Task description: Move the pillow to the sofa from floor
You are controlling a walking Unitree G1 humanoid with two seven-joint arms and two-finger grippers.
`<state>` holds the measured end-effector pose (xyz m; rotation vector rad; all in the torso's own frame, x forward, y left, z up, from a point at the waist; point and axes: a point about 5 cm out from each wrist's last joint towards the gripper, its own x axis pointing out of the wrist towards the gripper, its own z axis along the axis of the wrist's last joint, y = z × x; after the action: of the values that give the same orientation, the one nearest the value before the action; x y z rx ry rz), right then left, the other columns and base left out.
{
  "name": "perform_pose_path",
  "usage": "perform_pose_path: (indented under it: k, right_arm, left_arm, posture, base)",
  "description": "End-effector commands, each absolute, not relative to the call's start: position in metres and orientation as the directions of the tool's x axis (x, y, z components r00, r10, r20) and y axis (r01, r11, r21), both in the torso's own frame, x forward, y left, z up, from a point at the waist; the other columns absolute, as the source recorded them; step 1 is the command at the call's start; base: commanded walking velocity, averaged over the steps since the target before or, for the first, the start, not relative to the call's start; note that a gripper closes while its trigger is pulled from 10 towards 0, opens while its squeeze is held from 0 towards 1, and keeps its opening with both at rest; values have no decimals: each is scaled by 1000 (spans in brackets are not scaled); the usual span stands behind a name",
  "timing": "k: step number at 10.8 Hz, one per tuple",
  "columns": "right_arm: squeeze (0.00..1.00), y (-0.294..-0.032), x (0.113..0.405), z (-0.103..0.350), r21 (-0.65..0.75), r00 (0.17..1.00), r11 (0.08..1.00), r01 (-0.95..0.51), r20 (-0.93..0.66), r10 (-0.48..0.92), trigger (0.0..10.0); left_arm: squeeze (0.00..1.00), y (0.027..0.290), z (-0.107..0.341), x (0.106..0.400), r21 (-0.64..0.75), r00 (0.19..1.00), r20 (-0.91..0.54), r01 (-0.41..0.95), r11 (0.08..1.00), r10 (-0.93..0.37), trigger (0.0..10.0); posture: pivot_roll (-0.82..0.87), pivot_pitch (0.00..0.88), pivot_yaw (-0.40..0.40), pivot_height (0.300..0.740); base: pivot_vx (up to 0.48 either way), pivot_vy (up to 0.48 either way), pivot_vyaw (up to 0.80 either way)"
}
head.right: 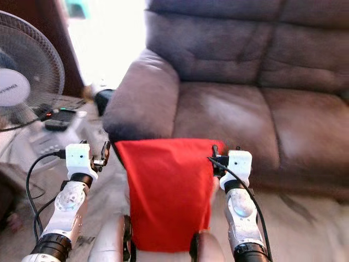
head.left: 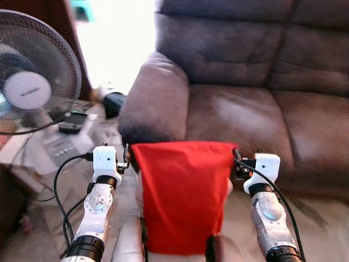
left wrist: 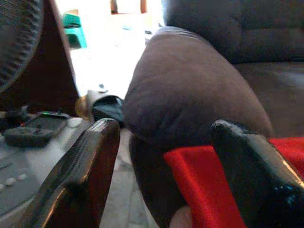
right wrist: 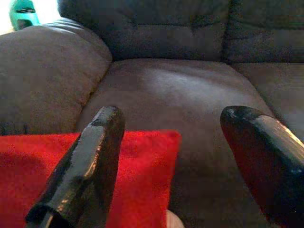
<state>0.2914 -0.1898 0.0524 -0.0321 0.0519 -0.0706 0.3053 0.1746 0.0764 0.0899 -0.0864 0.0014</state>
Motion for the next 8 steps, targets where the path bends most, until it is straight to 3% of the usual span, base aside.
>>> perform_pose_path:
  k: [1,8]
  right_arm:
    - [0,-191,293,54,-30,996,997,77,-47,-79,10000]
    - [0,-189,295,53,-11,996,998,62,-63,-62,10000]
  left_arm:
    - [0,173,77,307,83,997,72,12,996,-18,10000]
    - [0,168,84,313,46,997,73,33,998,-37,10000]
  posture:
    - [38,110,-31,613]
    - [38,114,-28,613]
  base:
    - [0,0,0]
    - [0,0,0]
